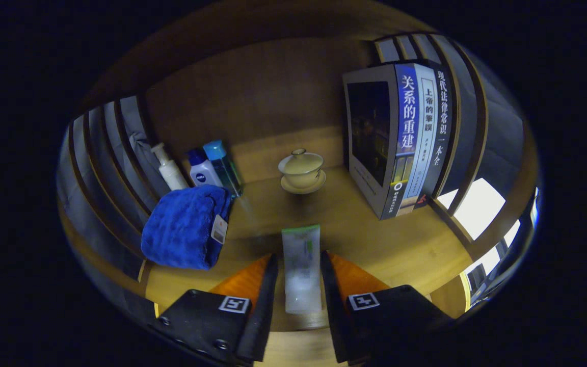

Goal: Pull open the drawer, take out the items inside it, and place them on the countertop above the cabinet.

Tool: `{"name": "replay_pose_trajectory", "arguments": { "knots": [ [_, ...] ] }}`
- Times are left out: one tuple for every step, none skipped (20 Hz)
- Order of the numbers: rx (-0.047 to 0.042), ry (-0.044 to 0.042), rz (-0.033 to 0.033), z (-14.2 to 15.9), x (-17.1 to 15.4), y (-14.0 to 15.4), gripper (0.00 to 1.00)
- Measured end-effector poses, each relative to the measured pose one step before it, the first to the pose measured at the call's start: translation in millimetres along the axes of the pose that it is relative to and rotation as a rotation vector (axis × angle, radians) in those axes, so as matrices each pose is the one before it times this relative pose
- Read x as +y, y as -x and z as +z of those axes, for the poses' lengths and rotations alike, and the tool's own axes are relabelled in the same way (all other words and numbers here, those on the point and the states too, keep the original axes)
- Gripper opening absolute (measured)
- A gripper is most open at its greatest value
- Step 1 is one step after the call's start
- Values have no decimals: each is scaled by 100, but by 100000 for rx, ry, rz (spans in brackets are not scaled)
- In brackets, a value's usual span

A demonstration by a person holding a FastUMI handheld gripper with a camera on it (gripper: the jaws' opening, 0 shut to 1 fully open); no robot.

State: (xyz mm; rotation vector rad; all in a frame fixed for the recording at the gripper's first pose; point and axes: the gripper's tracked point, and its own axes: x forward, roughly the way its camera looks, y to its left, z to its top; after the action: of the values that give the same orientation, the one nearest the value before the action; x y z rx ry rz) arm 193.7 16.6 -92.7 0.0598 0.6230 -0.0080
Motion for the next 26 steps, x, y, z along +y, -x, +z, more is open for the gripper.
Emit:
{"name": "replay_pose_trajectory", "arguments": {
  "knots": [
    [-892, 94, -664, 209, -210, 287, 61],
    [-440, -200, -39, -45, 18, 365, 66],
    [-305, -647, 441, -113, 10, 443, 71],
    [-830, -731, 1052, -83, 164, 458, 77],
    [-967, -839, 1439, -152, 185, 590, 82],
    [-2002, -900, 628, -27, 21, 867, 88],
    [-2452, 352, 1498, -55, 199, 919, 93],
    [-2765, 1826, 2337, 90, 523, 1024, 99],
    [-3483, 2449, 1539, 243, 262, 1052, 99],
    [-3643, 2662, 661, 218, 181, 935, 99],
    [-3219, 2349, 245, 262, 59, 1097, 99],
    [-3036, 1653, 294, 269, 226, 1107, 99],
    [-2948, 892, 586, 208, 147, 1337, 98],
    [-2157, 404, 503, -110, 209, 1169, 98],
    [-1230, 263, 703, -252, 265, 950, 99],
    [-1819, 686, 1062, -183, 295, 827, 98],
    [-1858, 819, 978, -252, 201, 1110, 99],
    [-1340, 316, 498, -538, 115, 1017, 99],
    [-955, -634, 520, -478, 139, 1224, 99],
    [-722, -1348, 422, -546, 154, 1167, 99],
    [-52, -1455, 430, -716, 8, 1087, 98],
    [317, -1023, 271, -679, -72, 1116, 98],
    [283, -579, -361, -805, -292, 1045, 98],
    [22, -91, -446, -709, -258, 805, 98],
    [75, 1013, -323, -810, -131, 783, 98],
    [-139, 1165, -1026, -804, -299, 762, 98]
  ]
}}
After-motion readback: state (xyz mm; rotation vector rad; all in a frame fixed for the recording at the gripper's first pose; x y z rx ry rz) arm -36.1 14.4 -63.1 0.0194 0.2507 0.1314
